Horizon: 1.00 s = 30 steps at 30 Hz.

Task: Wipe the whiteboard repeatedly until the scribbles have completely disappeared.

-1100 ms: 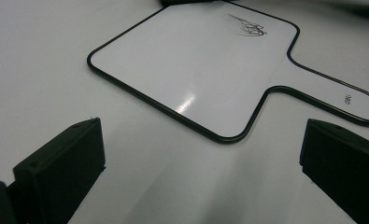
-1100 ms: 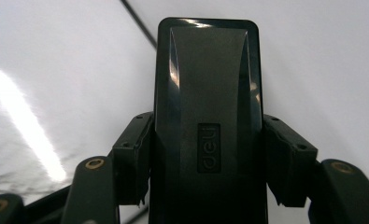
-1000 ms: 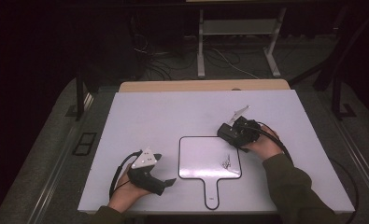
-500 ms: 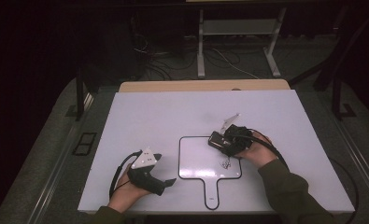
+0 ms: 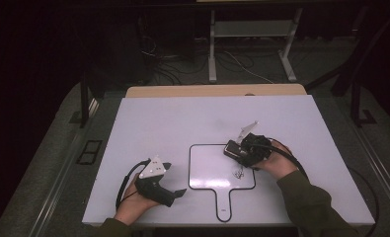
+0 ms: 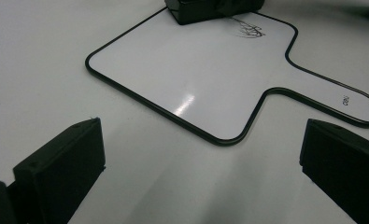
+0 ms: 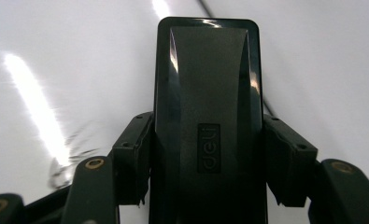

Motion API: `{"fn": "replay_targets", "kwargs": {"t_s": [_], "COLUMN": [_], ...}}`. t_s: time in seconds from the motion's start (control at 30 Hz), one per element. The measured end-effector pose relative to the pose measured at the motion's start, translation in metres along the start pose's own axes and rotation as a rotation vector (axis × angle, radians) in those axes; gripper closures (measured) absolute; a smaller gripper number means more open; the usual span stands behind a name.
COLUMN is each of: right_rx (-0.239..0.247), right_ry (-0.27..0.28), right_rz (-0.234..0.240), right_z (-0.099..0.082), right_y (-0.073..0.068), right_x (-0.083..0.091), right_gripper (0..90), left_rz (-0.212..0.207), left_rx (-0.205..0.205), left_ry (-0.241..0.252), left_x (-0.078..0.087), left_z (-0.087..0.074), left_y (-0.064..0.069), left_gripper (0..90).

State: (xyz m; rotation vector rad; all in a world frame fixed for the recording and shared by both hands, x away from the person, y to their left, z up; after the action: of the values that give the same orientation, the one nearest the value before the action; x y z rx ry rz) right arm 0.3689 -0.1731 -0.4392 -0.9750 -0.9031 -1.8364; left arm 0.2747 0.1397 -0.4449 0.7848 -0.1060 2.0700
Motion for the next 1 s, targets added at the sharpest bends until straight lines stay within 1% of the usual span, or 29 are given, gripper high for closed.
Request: {"fn": "replay_targets", "kwargs": {"t_s": [0.1,0.17,0.23,0.27,0.37,0.4,0.6,0.63,0.67,0.73,0.77,0.83,0.87,0.9,1.0], "right_rx": [0.024,0.032,0.04,0.043,0.022,0.006,-0.061,-0.076,-0.078,-0.072,-0.06,-0.039,-0.022,-0.022,-0.01], "right_ry": [0.001,0.007,0.012,0.012,0.013,0.013,0.005,0.009,0.013,0.006,0.002,0.0,0.0,0.0,0.005], "right_rz": [0.009,0.025,0.027,0.03,0.02,0.017,-0.031,-0.029,-0.028,-0.037,-0.039,-0.03,-0.02,-0.02,0.005], "right_z": [0.001,0.002,0.002,0.001,-0.002,-0.003,-0.017,-0.019,-0.02,-0.02,-0.019,-0.016,-0.014,-0.014,-0.011], "right_y": [-0.009,-0.013,-0.016,-0.015,-0.008,-0.005,0.018,0.02,0.022,0.02,0.018,0.013,0.007,0.007,-0.002], "right_x": [0.002,0.003,0.003,0.003,0.002,0.002,0.003,0.003,0.003,0.003,0.003,0.004,0.005,0.005,0.006], "right_gripper": [38.8,38.8,38.8,38.8,38.8,38.8,38.8,38.7,38.8,38.8,38.7,38.7,38.7,38.7,38.7], "left_rz": [0.0,0.0,0.0,0.0,0.001,0.0,-0.001,-0.001,0.0,-0.001,-0.001,0.0,0.0,-0.001,-0.001], "left_rx": [0.0,0.0,0.0,0.0,-0.001,-0.001,0.001,0.0,0.0,0.0,0.001,0.002,0.002,0.002,0.002], "left_ry": [0.001,-0.001,-0.002,-0.001,-0.001,-0.001,0.0,0.0,0.0,0.001,0.001,0.002,0.003,0.002,0.004], "left_x": [0.0,0.0,0.0,0.0,0.0,0.0,-0.001,-0.001,-0.001,-0.001,-0.001,-0.001,-0.001,-0.001,-0.001], "left_z": [0.0,0.0,0.0,0.0,0.0,0.0,0.0,0.0,0.0,0.0,0.0,0.0,0.0,0.0,0.0], "left_y": [0.0,0.0,0.0,0.0,0.0,0.0,0.001,0.001,0.001,0.001,0.001,0.001,0.001,0.001,0.001], "left_gripper": [0.0,0.0,0.0,0.0,0.0,0.0,0.0,0.0,0.0,0.0,0.0,0.0,0.0,0.0,0.0]}}
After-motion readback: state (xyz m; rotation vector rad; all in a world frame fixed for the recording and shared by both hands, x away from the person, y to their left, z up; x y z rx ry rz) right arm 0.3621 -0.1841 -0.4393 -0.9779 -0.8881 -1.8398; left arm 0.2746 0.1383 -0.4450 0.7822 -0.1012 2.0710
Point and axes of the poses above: each handheld gripper's, and its own axes: x roughly backward along the jaws, z roughly out of its top, y roughly to its right, the point moved 2 cm from there along -x, roughly forward along the jaws, and after that the axes turned 11 degrees about x, right-handed, at the moved point
